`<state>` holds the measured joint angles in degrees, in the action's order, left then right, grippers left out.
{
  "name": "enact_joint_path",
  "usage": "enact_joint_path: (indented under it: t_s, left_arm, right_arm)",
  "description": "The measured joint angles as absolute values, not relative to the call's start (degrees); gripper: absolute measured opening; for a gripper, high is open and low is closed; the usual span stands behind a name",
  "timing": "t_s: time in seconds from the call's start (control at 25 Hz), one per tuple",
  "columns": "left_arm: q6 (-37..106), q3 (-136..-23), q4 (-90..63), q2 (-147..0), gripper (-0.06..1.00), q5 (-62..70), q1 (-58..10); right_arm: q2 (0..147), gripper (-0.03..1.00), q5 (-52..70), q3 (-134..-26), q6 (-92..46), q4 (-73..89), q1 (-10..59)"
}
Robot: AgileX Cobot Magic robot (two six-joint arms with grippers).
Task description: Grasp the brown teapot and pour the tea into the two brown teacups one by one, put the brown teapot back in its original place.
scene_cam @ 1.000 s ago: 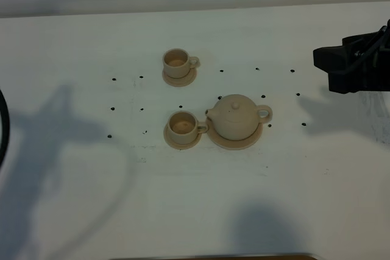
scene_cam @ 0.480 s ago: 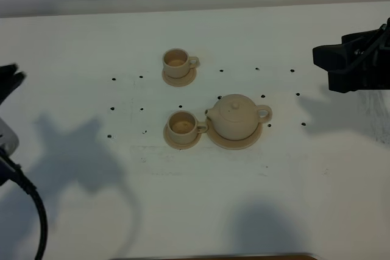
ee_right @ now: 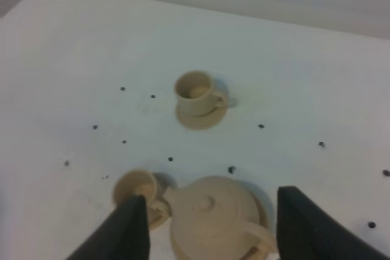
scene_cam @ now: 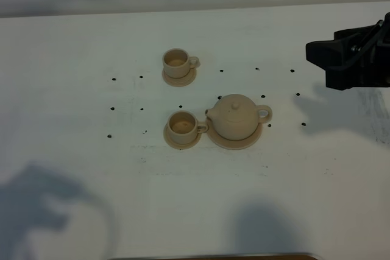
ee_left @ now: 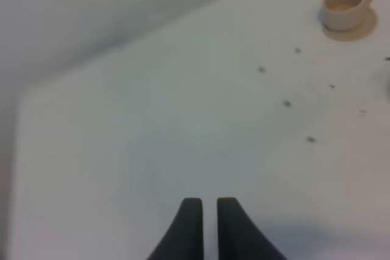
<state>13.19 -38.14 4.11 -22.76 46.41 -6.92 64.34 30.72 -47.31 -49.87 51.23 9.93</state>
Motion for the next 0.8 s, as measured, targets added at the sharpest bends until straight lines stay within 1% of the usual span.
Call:
enact_joint_path:
  t_s: [0.2,0.4,0.8]
  left_arm:
    - [3.0,-38.1,4.2,-17.1,0.12,55.8,-6.9]
    - [-4.9,-37.6,5.3,-11.5,0.12,59.6,-6.9]
    - [-8.6,-29.9,5.4,-1.8,0.12,62.1,-6.9]
  right_arm:
    - [64.3,0.45,31.2,-47.3,-50.1,51.8,9.9]
    - [64.3,0.45,31.6,-47.3,-50.1,51.8,9.9]
    - [64.3,0.45,31.6,-47.3,-50.1,51.8,9.9]
